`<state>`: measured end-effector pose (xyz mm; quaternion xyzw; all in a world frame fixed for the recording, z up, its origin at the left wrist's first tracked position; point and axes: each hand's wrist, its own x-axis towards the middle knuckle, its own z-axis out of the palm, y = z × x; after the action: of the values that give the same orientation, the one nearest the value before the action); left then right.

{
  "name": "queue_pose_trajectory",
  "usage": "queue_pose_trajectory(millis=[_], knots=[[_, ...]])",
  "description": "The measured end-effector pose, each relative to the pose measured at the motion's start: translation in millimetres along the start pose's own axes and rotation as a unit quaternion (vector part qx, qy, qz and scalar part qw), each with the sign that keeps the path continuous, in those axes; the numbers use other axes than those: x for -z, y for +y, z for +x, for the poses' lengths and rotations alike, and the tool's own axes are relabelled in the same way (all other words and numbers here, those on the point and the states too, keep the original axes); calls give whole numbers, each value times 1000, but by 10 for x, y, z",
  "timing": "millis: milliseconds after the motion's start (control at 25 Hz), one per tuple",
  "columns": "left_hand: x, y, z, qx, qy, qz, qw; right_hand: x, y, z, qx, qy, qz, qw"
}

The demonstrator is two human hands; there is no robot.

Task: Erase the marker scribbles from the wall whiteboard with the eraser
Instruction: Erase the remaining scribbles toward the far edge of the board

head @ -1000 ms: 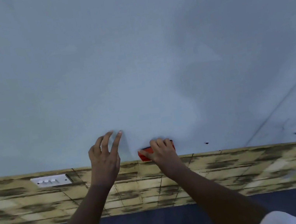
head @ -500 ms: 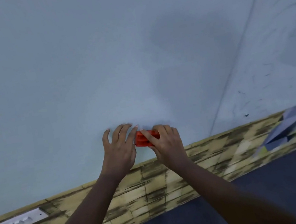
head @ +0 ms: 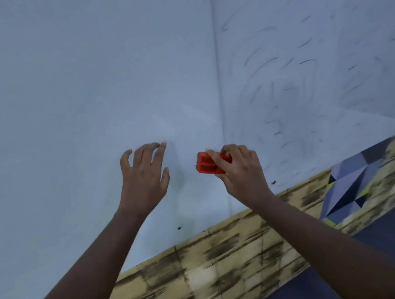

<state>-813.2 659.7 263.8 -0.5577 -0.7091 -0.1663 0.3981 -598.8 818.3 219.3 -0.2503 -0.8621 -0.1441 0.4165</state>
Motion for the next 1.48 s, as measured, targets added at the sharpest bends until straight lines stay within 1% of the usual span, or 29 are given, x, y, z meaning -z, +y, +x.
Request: queue_pose_trajectory(millis=[200,360,520,720,960,1160,1400,1480], knots=[[184,757,911,1,12,14,1000,649,1014,288,-4,37,-8,999],[372,1008,1426,10,19,56,998,1024,1534,732,31,72,-7,997],[585,944,1875,11,37,105,994,1196,1684,1300,48,121,14,991],[703,870,2495,13,64,146,987,1268,1666,2062,68,182,24,981],[880,561,3362,6,202,159,967,1415,1754,2873,96,262,-4,960],[976,544,4003,-4,274,125,954,1518,2008,3307,96,339,6,936],[1212,561,4445,-12,283,161,945,1816,2227,3872,118,391,1,913],[1337,577,4615,-2,306,165,938,1934,2303,4089,137,406,-4,903]])
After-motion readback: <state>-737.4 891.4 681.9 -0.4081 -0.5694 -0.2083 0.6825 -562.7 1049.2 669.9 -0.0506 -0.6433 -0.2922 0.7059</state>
